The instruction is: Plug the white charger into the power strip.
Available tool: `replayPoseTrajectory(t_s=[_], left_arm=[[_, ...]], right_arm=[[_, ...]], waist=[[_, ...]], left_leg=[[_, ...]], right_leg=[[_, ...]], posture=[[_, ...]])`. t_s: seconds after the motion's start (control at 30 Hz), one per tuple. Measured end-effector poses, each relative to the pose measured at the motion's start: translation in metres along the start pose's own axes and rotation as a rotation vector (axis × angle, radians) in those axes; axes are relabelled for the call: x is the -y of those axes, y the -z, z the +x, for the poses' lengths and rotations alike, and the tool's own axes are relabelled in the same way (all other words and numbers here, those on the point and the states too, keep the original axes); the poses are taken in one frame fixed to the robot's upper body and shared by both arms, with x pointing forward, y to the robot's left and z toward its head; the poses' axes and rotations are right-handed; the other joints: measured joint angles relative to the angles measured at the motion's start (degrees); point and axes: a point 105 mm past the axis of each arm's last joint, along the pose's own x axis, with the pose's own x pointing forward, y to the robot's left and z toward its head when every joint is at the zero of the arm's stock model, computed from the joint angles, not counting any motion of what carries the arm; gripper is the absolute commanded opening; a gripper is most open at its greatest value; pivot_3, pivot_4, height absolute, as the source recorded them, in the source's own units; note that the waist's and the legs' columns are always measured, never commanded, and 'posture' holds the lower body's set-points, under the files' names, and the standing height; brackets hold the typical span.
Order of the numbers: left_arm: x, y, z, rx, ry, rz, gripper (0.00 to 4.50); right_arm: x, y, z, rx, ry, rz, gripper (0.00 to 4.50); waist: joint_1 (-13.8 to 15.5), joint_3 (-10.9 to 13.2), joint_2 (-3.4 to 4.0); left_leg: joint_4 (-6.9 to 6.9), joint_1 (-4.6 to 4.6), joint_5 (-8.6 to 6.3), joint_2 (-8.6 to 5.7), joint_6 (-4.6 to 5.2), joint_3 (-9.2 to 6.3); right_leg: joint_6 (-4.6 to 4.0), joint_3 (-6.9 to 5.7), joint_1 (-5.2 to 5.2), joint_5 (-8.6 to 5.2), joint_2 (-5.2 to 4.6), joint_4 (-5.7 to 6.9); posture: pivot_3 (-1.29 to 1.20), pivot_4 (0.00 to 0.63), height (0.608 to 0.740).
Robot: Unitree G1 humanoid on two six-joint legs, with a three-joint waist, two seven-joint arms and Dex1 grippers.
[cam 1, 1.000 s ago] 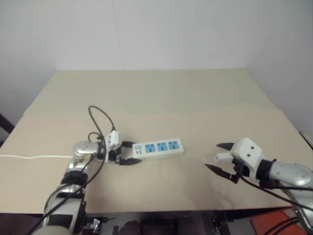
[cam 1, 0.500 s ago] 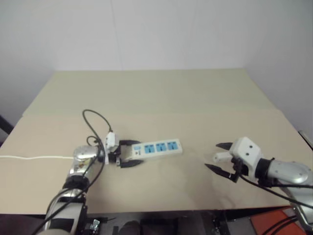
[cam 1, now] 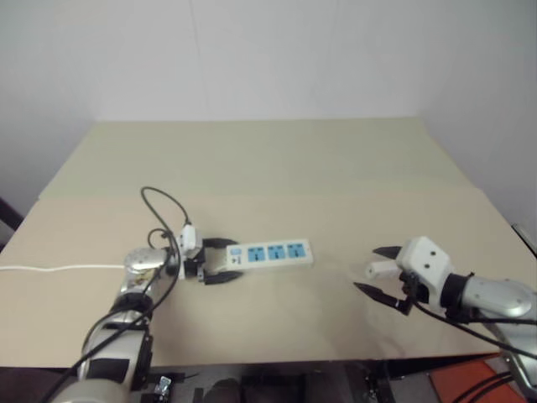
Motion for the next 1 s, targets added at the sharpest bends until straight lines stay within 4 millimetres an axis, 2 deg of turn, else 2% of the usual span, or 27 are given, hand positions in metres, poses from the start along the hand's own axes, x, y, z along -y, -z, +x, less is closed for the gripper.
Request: replayPoseTrajectory(t_s=[0.03, 0.13, 0.2, 0.23, 0.47, 0.6, 0.7, 0.8, 0.87, 1.0], left_arm=[[0.0, 0.0, 0.0, 0.0, 0.002, -0.002, 4.49], [0.0, 0.001, 0.0, -0.003, 0.007, -0.011, 3.89], [0.0, 0.002, 0.001, -0.009, 0.01, -0.015, 3.34], [-0.001, 0.002, 0.001, -0.01, 0.006, -0.015, 3.25], [-0.002, 0.002, 0.004, -0.009, -0.013, -0.002, 3.25], [-0.001, 0.003, 0.004, -0.019, -0.005, 0.0, 3.25], [0.0, 0.002, 0.006, -0.025, 0.01, 0.006, 3.25], [0.001, -0.001, 0.006, -0.037, 0.047, 0.024, 3.25], [0.003, -0.002, 0.008, -0.041, 0.072, 0.035, 3.25], [0.008, -0.006, 0.016, -0.036, 0.126, 0.054, 3.25]], right_arm=[[0.0, 0.0, 0.0, 0.0, 0.0, -0.002, 4.5], [0.0, -0.001, 0.0, -0.001, -0.001, -0.006, 4.5], [0.0, -0.001, 0.0, 0.0, 0.0, -0.007, 4.5], [0.0, -0.001, 0.0, 0.0, -0.001, -0.008, 4.5], [0.003, -0.004, -0.002, -0.016, -0.015, -0.04, 4.5], [0.014, -0.016, -0.005, -0.069, -0.08, -0.139, 4.5], [0.026, -0.022, -0.007, -0.188, -0.152, -0.267, 4.5], [0.038, -0.023, -0.008, -0.42, -0.267, -0.385, 4.5], [0.043, -0.031, -0.001, -0.468, -0.323, -0.421, 4.5], [0.036, -0.044, 0.026, -0.503, -0.46, -0.486, 4.5]], waist=[[0.0, 0.0, 0.0], [0.0, 0.0, 0.0], [0.0, 0.0, 0.01], [0.0, 0.0, 0.02], [0.3, 0.0, 0.02], [0.1, 0.0, 0.03], [0.1, 0.0, 0.04], [-0.1, 0.0, 0.1], [-0.2, 0.0, 0.09], [-0.2, 0.0, 0.09]], left_leg=[[0.0, 0.0, 0.0, 0.0, 0.0, 0.0], [0.0, 0.0, 0.0, 0.0, 0.0, 0.0], [0.0, 0.02, 0.0, 0.0, 0.0, 0.0], [0.0, 0.05, 0.0, 0.0, 0.0, 0.0], [0.0, 0.17, 0.0, -0.01, 0.0, 0.0], [0.0, 0.25, 0.0, -0.01, 0.0, 0.01], [-0.03, 0.3, -0.01, 0.0, 0.01, 0.01], [-0.04, 0.09, -0.01, 0.02, 0.02, 0.01], [-0.04, -0.07, -0.01, 0.01, 0.02, 0.02], [0.02, -0.24, -0.01, 0.0, 0.01, -0.03]], right_leg=[[0.0, 0.0, 0.0, 0.0, 0.0, 0.0], [0.0, 0.0, 0.01, 0.0, 0.0, 0.0], [0.0, 0.0, 0.03, 0.0, 0.0, 0.0], [0.0, 0.0, 0.05, 0.0, 0.0, 0.01], [0.01, 0.0, 0.15, -0.01, -0.01, 0.0], [0.02, 0.0, 0.24, -0.01, -0.03, -0.01], [0.04, -0.03, 0.25, -0.04, -0.03, -0.06], [0.04, -0.04, 0.03, -0.04, -0.01, -0.08], [0.04, -0.04, -0.13, -0.04, -0.02, -0.08], [0.03, -0.09, -0.23, -0.03, -0.04, 0.01]], posture=[[0.0, 0.15, 0.74], [0.0, 0.15, 0.74], [0.0, 0.15, 0.74], [0.0, 0.15, 0.74], [0.0, 0.15, 0.74], [0.0, 0.15, 0.74], [0.0, 0.15, 0.74], [0.0, 0.15, 0.74], [0.0, 0.15, 0.74], [0.0, 0.15, 0.74]])
